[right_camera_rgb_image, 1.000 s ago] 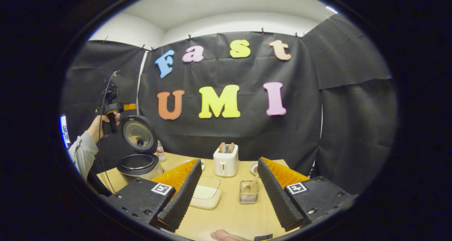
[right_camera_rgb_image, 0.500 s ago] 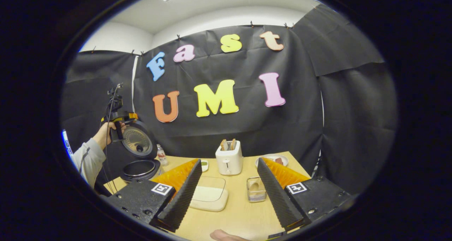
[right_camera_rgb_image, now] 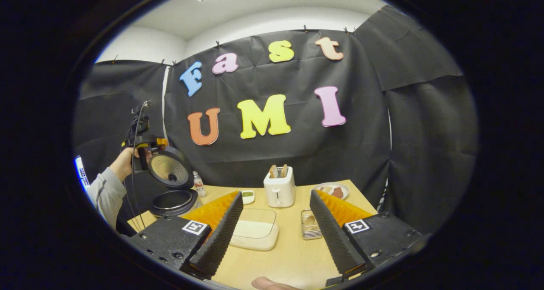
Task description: Close the left gripper, press the button to open the rice cooker; take a wooden spoon from the chopstick holder with the right hand, scoop a spoonful of rice and pour it into the rice cooker, then put the wooden spoon back into the chopstick holder.
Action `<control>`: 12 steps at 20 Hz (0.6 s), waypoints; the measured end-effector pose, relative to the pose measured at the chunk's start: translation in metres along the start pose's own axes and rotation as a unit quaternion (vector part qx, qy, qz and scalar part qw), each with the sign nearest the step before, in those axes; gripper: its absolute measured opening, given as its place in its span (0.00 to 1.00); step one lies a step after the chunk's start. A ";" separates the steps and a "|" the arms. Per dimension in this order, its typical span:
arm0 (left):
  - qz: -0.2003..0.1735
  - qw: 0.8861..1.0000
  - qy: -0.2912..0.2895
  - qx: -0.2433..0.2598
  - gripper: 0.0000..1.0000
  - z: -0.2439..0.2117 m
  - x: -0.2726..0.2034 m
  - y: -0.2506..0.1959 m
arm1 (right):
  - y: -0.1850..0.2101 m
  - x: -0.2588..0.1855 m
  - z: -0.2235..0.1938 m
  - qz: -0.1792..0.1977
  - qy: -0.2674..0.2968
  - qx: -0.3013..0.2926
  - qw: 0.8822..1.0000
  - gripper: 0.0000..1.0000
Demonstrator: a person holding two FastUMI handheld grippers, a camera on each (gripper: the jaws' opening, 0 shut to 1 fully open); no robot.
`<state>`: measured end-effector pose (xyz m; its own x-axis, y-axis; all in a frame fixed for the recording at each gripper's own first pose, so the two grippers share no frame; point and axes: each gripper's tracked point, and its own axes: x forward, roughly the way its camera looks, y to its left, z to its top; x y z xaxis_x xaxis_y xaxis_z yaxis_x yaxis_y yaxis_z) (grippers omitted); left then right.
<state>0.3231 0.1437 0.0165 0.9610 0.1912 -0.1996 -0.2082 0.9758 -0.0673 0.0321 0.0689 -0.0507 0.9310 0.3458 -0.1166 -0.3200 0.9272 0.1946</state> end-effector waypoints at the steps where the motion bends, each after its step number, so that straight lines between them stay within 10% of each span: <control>1: -0.003 1.000 0.007 0.001 0.99 -0.006 -0.006 -0.001 | 0.001 -0.003 0.002 0.003 -0.004 -0.004 1.000 1.00; 12: -0.015 0.997 0.079 0.014 1.00 -0.087 -0.062 -0.006 | 0.014 -0.024 -0.010 0.009 -0.001 -0.010 1.000 0.96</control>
<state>0.2489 0.1164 -0.0561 0.9255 0.1449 -0.3500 -0.1724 0.9838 -0.0485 0.0040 0.0750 -0.0549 0.9255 0.3617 -0.1122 -0.3397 0.9239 0.1764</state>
